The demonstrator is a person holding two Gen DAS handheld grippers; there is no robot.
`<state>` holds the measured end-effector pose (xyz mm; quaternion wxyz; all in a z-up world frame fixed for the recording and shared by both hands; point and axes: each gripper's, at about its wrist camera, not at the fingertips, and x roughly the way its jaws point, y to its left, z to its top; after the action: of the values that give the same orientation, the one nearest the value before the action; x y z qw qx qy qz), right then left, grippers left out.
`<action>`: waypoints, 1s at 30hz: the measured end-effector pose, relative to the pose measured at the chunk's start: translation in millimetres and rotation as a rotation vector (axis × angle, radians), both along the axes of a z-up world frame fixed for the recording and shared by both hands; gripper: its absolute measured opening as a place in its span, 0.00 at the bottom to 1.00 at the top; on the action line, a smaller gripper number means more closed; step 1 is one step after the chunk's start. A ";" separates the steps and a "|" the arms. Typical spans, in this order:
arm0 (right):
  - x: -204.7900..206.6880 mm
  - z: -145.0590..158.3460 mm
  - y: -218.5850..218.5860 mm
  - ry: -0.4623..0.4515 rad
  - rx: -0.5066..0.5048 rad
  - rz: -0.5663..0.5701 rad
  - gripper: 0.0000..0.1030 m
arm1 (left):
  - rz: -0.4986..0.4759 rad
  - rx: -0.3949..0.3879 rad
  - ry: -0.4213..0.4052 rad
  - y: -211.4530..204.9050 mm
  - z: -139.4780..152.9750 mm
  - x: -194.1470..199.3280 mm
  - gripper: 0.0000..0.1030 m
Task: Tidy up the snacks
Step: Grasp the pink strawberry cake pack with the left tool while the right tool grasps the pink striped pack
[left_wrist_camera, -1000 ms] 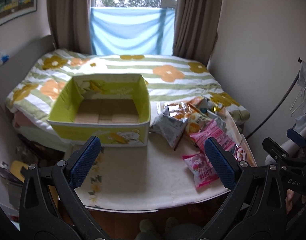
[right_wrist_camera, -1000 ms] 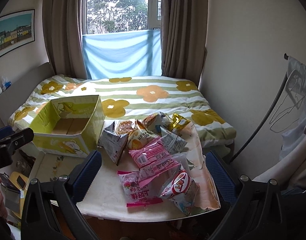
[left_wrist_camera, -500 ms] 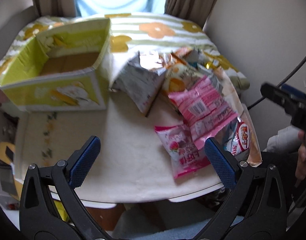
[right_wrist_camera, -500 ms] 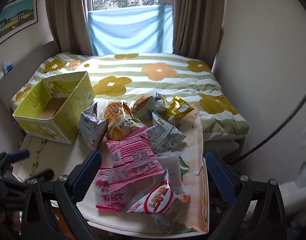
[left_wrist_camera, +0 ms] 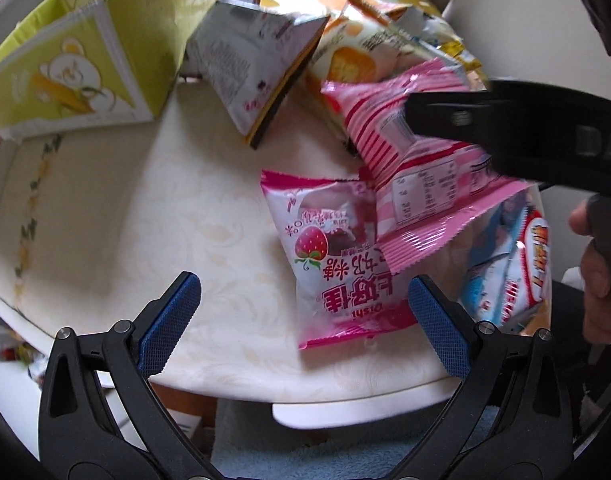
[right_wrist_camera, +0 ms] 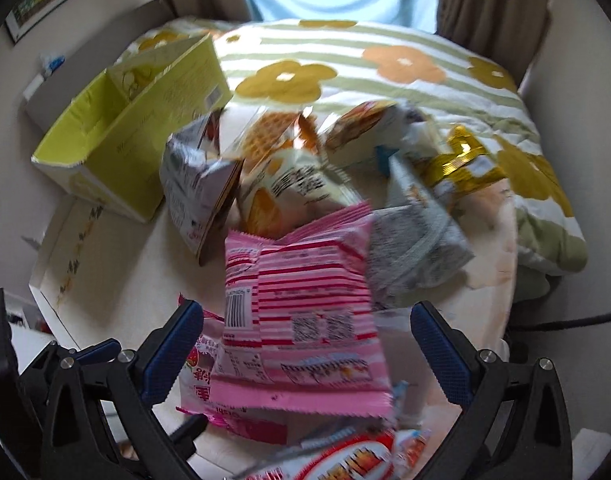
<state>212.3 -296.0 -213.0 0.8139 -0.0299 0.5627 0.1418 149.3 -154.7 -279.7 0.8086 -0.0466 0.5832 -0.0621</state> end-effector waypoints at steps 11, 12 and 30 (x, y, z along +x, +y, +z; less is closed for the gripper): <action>23.5 -35.8 7.0 0.063 -0.007 0.022 0.80 | 0.061 -0.055 0.012 -12.0 -29.7 6.6 1.00; 23.9 -36.7 6.9 0.064 0.000 0.026 0.75 | 0.066 -0.061 0.016 -11.2 -31.3 7.4 1.00; 29.2 5.1 -36.2 0.040 0.208 -0.082 0.62 | 0.082 -0.133 0.106 -14.9 -65.3 54.0 1.00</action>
<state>241.6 -332.2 -207.9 0.8062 0.0808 0.5619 0.1666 203.3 -169.6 -345.0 0.7737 -0.1273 0.6173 -0.0648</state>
